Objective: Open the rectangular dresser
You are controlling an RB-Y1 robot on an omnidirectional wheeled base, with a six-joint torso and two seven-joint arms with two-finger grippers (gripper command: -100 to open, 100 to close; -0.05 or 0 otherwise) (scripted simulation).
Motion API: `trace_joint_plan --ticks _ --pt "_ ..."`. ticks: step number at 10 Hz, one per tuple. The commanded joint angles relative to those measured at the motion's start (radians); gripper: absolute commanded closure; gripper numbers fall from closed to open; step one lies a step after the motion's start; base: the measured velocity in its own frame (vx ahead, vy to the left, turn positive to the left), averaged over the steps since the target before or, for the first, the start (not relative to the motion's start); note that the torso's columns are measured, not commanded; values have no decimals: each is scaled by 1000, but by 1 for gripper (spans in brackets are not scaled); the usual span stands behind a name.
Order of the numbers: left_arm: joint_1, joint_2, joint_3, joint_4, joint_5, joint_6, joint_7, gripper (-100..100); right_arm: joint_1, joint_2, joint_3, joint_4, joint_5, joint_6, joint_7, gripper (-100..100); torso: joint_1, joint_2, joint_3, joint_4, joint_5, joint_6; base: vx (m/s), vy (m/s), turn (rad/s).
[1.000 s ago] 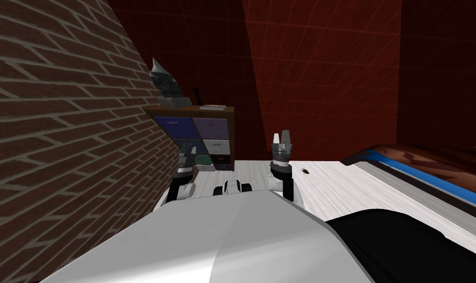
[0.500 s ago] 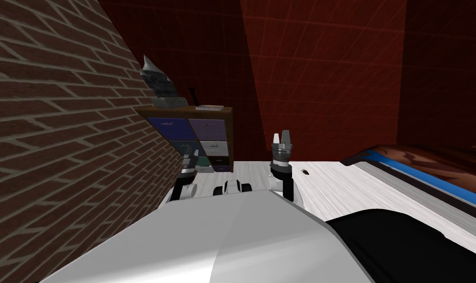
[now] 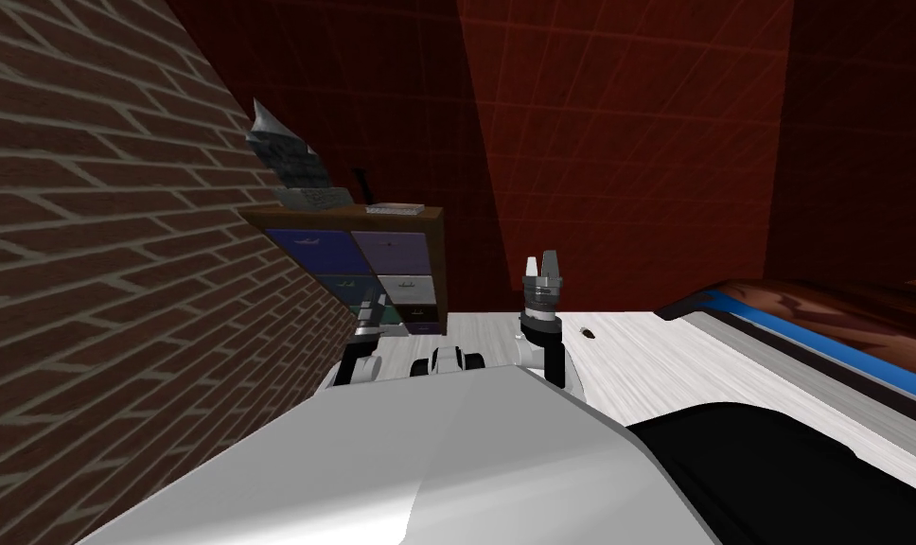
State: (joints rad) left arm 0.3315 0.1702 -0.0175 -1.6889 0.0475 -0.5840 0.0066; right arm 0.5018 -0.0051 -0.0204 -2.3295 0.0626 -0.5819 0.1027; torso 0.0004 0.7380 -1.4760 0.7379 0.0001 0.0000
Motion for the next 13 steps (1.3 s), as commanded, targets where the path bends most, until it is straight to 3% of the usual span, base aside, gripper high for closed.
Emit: trace_joint_plan --ticks 1,6,11,13 --pt "-26 -3 2 78 -3 2 -2 -100 0 0 0 0 0 0 0 0 0 0 0 0 0 0 69 -42 -18" --pt "-59 -50 2 208 -10 2 -6 -100 0 0 0 0 0 0 0 0 0 0 0 0 0 0 71 -49 -14" --pt "-77 -182 1 280 -13 3 -9 -100 0 0 0 0 0 0 0 0 0 0 0 0 0 0 45 -32 -9" --pt "-78 -207 1 283 -14 3 -9 -100 0 0 0 0 0 0 0 0 1 1 1 0 0 0 6 -6 0"
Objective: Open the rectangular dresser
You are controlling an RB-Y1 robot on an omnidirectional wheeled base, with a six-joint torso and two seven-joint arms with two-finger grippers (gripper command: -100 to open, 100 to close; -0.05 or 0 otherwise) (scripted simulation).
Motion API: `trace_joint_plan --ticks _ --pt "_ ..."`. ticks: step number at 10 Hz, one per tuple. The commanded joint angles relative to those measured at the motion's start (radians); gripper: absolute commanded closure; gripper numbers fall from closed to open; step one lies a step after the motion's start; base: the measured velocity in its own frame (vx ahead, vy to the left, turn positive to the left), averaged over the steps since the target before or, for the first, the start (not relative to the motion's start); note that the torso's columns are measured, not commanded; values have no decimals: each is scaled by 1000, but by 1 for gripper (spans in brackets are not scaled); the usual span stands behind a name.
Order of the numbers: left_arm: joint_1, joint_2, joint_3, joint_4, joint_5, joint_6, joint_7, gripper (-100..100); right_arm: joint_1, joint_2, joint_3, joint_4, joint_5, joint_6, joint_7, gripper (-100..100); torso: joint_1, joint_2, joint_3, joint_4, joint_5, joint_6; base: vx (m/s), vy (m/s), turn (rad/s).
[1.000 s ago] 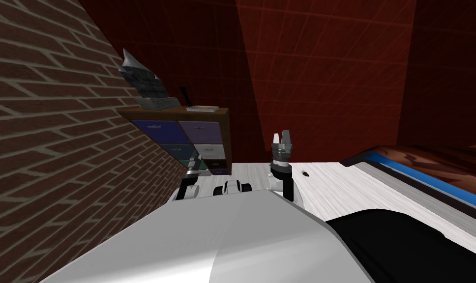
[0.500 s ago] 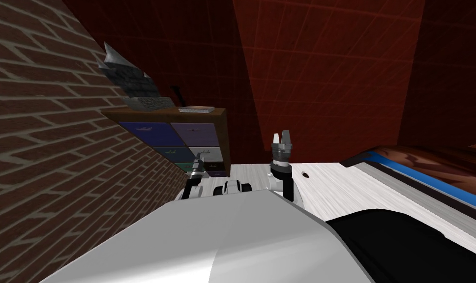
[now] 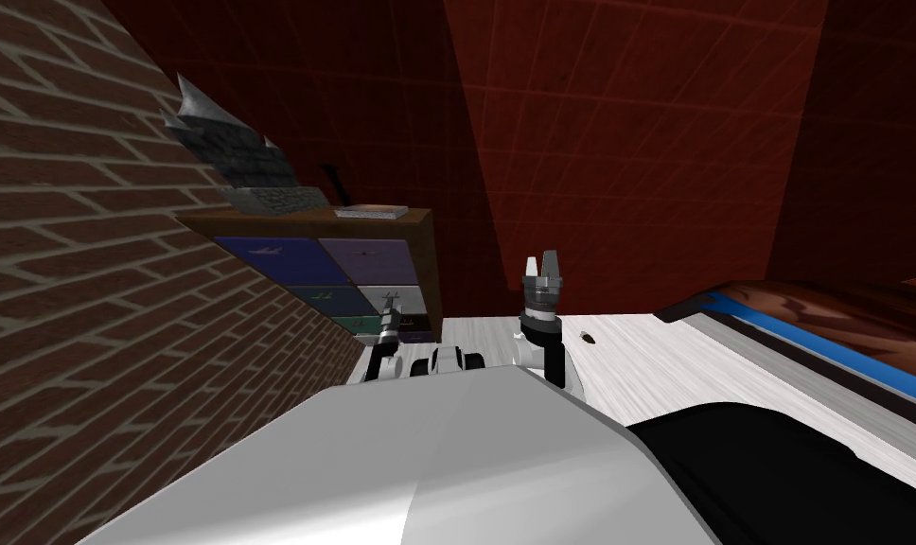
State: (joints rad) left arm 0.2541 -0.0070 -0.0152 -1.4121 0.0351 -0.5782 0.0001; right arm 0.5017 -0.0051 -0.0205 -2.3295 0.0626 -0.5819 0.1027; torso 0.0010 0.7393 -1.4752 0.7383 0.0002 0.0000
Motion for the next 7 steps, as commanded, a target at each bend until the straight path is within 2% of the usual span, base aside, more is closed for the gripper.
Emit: trace_joint_plan --ticks 1,3,4,5,7 --pt "-2 -18 0 4 -1 0 -2 -100 0 0 0 0 0 0 0 0 0 0 0 0 0 0 0 0 0" --pt "-12 -23 3 -29 0 43 -6 -100 0 0 0 0 0 0 0 0 0 -3 -2 -1 0 0 54 8 0" --pt "-10 -20 3 -22 0 31 -4 -100 0 0 0 0 0 0 0 0 0 -4 -3 -1 0 0 34 7 -1" --pt "-4 -21 0 1 -1 5 -2 100 0 0 0 0 0 0 0 0 -1 -2 -1 -1 0 0 -32 -7 0" --pt "-1 -20 -4 -35 -2 30 -2 100 0 0 0 0 0 0 0 0 1 -5 -1 -4 3 2 -81 7 23"
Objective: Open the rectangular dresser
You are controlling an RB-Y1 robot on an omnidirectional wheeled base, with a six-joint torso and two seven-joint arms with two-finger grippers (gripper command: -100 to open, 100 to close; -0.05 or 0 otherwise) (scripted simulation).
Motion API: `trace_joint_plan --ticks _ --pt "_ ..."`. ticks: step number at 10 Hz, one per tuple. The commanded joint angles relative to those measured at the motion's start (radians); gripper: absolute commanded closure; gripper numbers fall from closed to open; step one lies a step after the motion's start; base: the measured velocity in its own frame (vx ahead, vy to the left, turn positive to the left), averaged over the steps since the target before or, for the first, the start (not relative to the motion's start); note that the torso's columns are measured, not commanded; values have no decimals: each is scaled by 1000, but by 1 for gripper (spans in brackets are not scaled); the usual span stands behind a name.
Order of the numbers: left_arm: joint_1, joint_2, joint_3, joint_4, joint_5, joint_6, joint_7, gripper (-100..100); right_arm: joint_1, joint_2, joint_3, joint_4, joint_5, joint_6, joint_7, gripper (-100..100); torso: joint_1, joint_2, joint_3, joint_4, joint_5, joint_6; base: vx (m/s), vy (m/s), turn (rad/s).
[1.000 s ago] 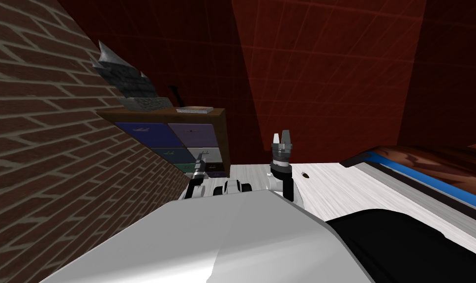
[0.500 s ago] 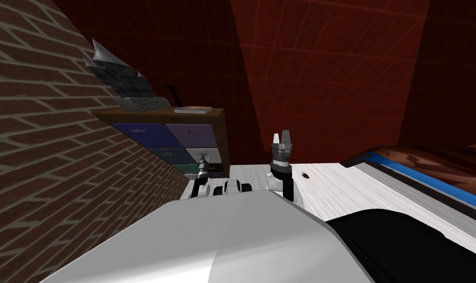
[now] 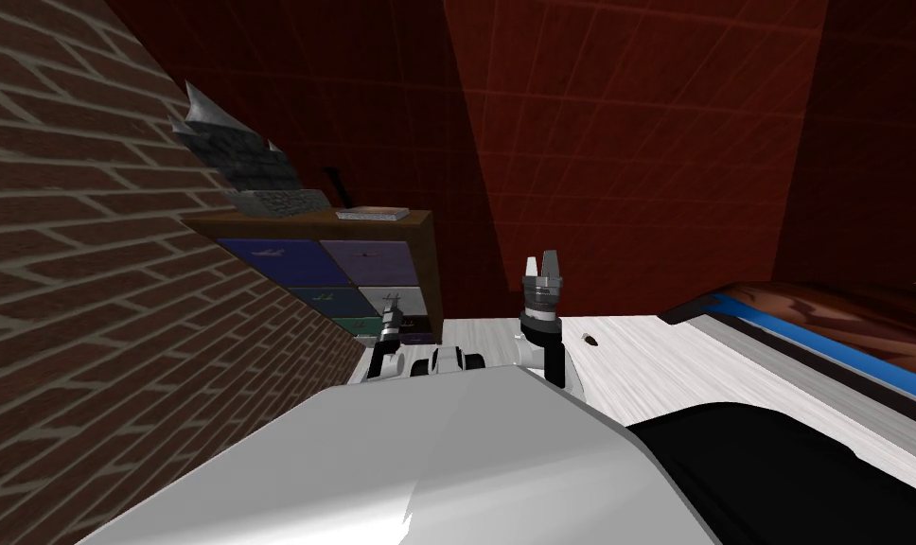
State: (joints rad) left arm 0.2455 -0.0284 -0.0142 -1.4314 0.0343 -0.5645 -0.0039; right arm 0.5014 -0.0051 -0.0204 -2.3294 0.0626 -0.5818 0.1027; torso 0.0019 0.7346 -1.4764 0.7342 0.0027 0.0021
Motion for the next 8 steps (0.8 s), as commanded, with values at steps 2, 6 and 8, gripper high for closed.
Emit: trace_joint_plan --ticks 2,6,8 --pt "16 4 -10 -30 -2 33 3 100 0 0 0 0 0 0 0 0 0 6 2 4 -2 -2 -195 10 14" --pt "16 73 -10 -30 -2 39 3 -100 0 0 0 0 0 0 0 0 -1 -5 -5 2 -3 -2 -86 -9 4" --pt "15 121 -10 -26 -2 42 3 -100 0 0 0 0 0 0 0 0 -1 0 -2 3 -2 -2 22 -1 1"
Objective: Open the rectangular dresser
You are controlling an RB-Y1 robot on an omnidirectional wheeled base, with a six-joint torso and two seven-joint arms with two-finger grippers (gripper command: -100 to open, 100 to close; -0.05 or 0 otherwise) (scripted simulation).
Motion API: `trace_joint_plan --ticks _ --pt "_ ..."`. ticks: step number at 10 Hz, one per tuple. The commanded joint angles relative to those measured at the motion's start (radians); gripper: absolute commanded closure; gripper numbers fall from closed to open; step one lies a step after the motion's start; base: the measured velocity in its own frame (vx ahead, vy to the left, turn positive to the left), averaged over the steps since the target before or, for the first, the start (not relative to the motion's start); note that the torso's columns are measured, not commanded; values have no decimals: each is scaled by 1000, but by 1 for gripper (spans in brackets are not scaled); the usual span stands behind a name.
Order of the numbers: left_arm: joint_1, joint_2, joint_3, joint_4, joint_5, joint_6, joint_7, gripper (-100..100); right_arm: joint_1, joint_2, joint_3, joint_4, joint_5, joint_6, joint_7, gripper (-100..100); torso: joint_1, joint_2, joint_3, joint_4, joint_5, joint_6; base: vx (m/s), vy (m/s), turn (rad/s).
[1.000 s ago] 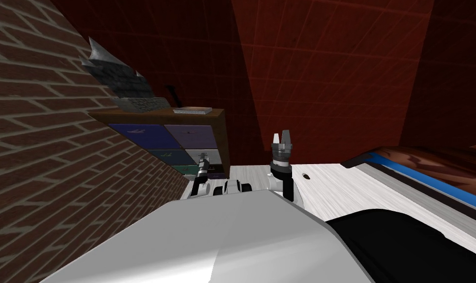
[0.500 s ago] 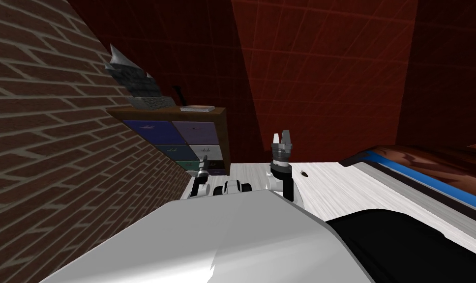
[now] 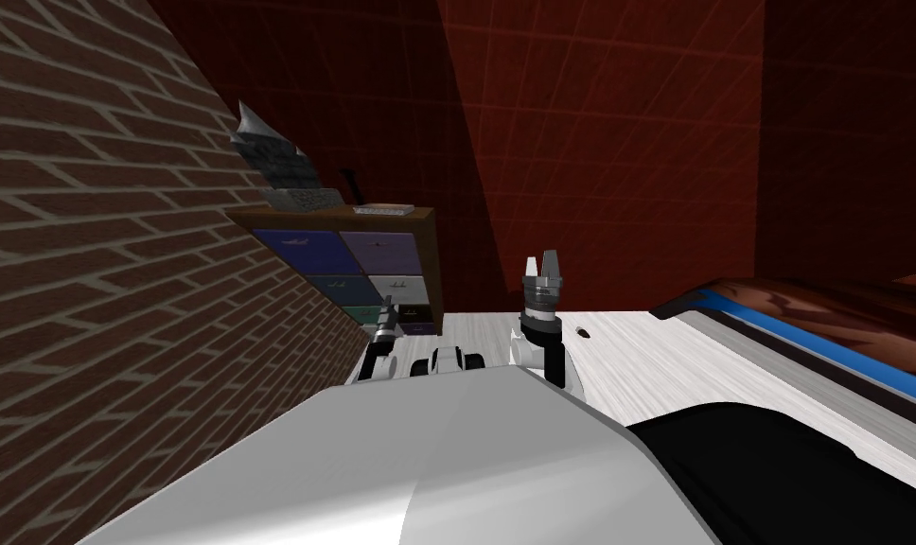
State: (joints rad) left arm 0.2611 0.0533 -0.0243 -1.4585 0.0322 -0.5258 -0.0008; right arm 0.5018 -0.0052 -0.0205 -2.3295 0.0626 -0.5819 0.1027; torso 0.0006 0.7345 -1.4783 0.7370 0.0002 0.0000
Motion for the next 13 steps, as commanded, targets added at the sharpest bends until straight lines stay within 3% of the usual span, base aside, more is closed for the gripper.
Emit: trace_joint_plan --ticks 1,4,6,13 --pt "-2 57 0 2 0 5 0 -100 0 0 0 0 0 0 0 0 0 3 2 1 0 0 25 1 0" --pt "-8 111 2 12 0 18 -1 -100 0 0 0 0 0 0 0 0 -1 4 3 1 0 0 23 -5 -1" --pt "-21 109 7 0 2 43 -5 -100 0 0 0 0 0 0 0 0 -2 -1 0 0 0 0 139 -30 -4" --pt "-24 -72 9 -25 4 48 -6 -100 0 0 0 0 0 0 0 0 -1 4 2 1 0 0 36 -10 0"
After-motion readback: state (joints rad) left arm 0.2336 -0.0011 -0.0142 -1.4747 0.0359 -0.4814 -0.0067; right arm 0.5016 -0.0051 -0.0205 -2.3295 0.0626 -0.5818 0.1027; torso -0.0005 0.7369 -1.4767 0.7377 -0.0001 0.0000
